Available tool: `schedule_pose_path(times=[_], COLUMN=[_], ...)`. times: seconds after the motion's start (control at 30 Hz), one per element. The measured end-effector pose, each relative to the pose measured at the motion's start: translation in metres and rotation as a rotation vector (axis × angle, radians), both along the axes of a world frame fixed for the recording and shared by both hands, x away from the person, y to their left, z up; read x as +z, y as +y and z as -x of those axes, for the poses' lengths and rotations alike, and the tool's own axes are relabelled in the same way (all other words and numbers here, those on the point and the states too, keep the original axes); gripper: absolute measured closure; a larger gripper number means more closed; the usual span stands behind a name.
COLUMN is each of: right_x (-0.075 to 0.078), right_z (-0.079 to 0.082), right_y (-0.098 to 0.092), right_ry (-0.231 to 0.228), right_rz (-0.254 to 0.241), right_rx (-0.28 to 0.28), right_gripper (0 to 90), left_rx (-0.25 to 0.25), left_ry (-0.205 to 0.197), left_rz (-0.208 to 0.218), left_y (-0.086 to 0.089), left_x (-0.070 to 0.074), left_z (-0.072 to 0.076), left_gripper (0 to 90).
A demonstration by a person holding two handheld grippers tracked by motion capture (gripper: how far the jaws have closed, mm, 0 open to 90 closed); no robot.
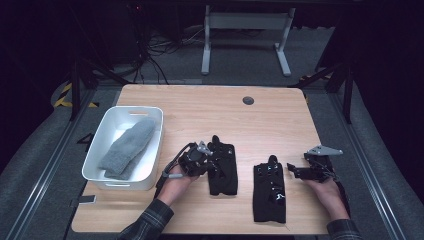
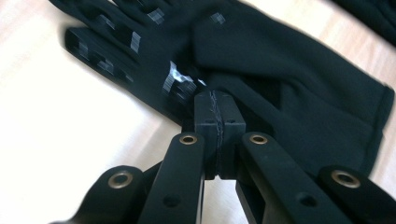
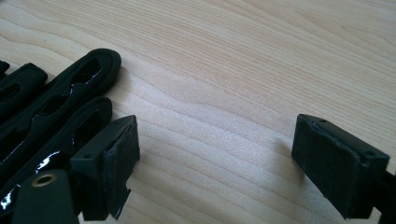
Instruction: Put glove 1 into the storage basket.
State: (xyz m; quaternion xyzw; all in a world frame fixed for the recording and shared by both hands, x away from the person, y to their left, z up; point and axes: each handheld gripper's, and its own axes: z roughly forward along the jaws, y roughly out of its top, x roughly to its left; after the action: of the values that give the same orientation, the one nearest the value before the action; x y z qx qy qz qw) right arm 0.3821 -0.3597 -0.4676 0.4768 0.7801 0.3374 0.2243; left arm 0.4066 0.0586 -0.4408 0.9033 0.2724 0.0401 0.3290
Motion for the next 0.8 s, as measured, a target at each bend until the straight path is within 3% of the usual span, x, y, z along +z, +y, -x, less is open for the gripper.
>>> schedule_pose_path(times=[0.2, 0.27, 0.3, 0.33, 0.5, 0.8], right_x=[0.000, 0.000, 0.000, 0.000, 0.000, 0.000], right_z=[0.000, 0.000, 0.000, 0.000, 0.000, 0.000], right_y=[0.000, 0.000, 0.000, 0.000, 0.000, 0.000], right_ry=[0.000, 0.000, 0.000, 0.000, 0.000, 0.000], right_rz=[0.000, -0.001, 0.000, 0.000, 0.000, 0.000], right_rx=[0.000, 0.000, 0.000, 0.000, 0.000, 0.000], right_gripper=[16.0, 16.0, 16.0, 16.0, 16.0, 16.0], left_rx=[0.010, 0.000, -0.005, -0.020, -0.071, -0.235], left_ry=[-0.007, 0.017, 0.019, 0.023, 0.027, 0.079], left_rz=[0.039, 0.059, 0.048, 0.025, 0.024, 0.017], left_y=[-0.002, -0.004, -0.007, -0.009, -0.013, -0.004], left_x=[0.000, -0.005, -0.008, -0.012, -0.014, -0.014], left_z=[-0.019, -0.023, -0.023, -0.023, -0.021, -0.002], left_gripper=[89.9, 90.0, 90.0, 90.0, 90.0, 90.0])
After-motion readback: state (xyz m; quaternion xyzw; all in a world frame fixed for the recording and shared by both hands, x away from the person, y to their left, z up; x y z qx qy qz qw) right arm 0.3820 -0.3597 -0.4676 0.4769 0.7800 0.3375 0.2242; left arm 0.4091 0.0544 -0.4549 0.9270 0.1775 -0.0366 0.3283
